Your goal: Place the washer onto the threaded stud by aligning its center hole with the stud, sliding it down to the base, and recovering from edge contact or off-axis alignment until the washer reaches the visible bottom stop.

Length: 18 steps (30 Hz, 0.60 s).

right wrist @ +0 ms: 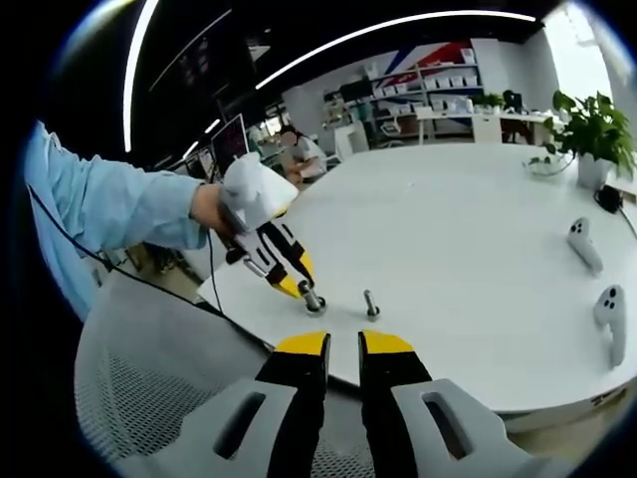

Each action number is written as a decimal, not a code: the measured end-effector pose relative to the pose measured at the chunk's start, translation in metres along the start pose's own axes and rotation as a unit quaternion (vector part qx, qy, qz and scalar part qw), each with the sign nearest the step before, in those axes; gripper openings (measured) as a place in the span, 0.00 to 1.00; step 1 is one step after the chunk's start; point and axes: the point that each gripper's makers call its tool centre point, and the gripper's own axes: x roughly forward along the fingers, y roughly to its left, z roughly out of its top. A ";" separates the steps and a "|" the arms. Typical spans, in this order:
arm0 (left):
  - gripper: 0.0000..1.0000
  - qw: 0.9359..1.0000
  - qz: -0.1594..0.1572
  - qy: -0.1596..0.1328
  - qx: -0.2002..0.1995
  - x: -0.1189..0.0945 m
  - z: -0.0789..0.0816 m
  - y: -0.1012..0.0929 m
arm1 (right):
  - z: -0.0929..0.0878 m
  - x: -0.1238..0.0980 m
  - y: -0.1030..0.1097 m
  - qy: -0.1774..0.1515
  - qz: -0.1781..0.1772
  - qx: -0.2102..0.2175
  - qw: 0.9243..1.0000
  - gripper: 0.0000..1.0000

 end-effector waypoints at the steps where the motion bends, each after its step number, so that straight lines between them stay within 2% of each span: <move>1: 0.19 1.000 -0.001 0.001 -0.001 0.001 0.000 0.000 | 0.000 0.000 0.000 0.000 0.000 0.000 1.000 0.14; 7: 0.19 1.000 -0.003 0.004 -0.005 0.006 -0.002 0.001 | 0.000 0.000 0.000 0.000 0.001 0.000 1.000 0.14; 12: 0.19 1.000 -0.010 -0.001 -0.028 0.005 0.001 0.003 | 0.000 0.000 0.000 0.000 0.002 0.000 1.000 0.14; 18: 0.19 1.000 -0.008 0.001 -0.023 0.004 0.001 0.001 | 0.000 0.000 0.001 -0.001 0.002 0.000 1.000 0.14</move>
